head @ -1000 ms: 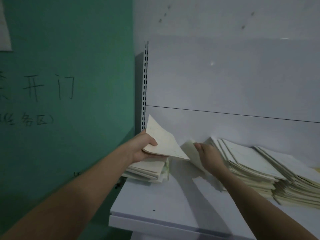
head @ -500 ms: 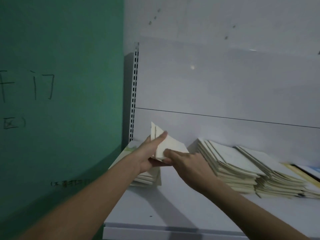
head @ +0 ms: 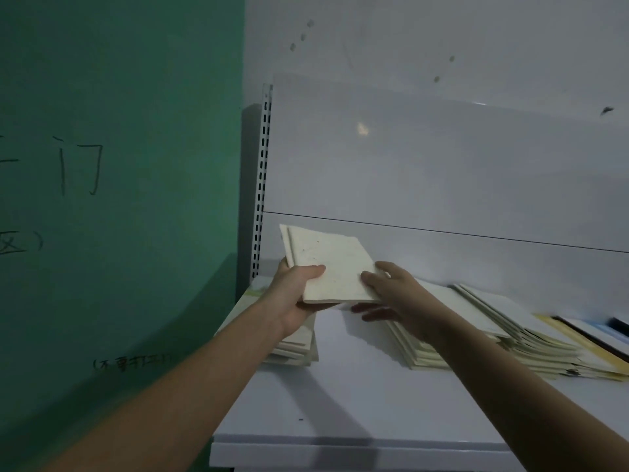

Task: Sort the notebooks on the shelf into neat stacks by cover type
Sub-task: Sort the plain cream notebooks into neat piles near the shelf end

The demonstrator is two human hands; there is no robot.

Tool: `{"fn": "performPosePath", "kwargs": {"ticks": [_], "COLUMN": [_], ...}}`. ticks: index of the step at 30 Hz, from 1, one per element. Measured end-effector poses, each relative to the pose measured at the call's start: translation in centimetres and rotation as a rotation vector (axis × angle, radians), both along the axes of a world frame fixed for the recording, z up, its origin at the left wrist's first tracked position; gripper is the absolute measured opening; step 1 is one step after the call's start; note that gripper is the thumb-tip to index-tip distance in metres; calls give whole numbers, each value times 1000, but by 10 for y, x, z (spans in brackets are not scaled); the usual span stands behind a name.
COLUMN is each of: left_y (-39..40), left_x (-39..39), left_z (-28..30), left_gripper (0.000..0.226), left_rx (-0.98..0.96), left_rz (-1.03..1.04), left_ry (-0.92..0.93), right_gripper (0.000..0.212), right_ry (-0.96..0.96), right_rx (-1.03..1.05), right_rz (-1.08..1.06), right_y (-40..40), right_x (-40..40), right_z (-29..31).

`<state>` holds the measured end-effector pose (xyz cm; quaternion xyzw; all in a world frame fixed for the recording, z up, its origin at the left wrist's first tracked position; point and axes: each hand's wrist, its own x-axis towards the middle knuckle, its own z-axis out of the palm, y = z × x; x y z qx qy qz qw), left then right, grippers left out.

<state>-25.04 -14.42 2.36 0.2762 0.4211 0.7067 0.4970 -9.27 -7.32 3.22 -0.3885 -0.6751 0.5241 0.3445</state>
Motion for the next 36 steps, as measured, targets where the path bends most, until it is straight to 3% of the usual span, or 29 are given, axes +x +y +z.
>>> {"fn": "performPosePath", "kwargs": {"ticks": [3, 6, 8, 11, 15, 19, 21, 23, 25, 26, 28, 31, 36], "left_y": [1, 6, 11, 19, 39, 73, 90, 107, 129, 140, 158, 171, 187], "left_x": [8, 18, 30, 52, 86, 119, 133, 145, 153, 155, 158, 169, 176], "left_z": [-6, -13, -18, -21, -14, -2, 5, 5, -8, -19, -45, -77, -88], "left_gripper": [46, 47, 47, 38, 11, 45, 64, 51, 12, 12, 35, 44, 27], "left_rx": [-63, -124, -161, -188, -172, 16, 87, 118, 63, 23, -59, 14, 151], "left_rz": [-39, -35, -32, -86, -143, -143, -94, -17, 117, 184, 270, 306, 273], "left_ry": [-14, 77, 160, 134, 1, -18, -1, 122, 404, 567, 770, 737, 829], "right_gripper": [52, 29, 25, 35, 52, 48, 31, 10, 15, 20, 44, 33, 43], "right_ry": [-15, 18, 30, 37, 107, 144, 132, 20, -209, -343, -602, -857, -774], "right_rx": [14, 11, -11, -59, -30, 92, 165, 239, 329, 381, 454, 594, 605], "right_rz": [-84, -119, -145, -212, -295, -347, -317, -250, -204, -180, -133, 10, -26], "right_y": [-6, -10, -11, -2, 29, 69, 93, 118, 142, 156, 174, 189, 201], "right_x": [6, 19, 32, 54, 91, 126, 140, 155, 167, 169, 170, 165, 166], "right_z": [-8, -21, -32, -45, -42, -20, -6, 3, -3, -13, -39, -78, -77]}}
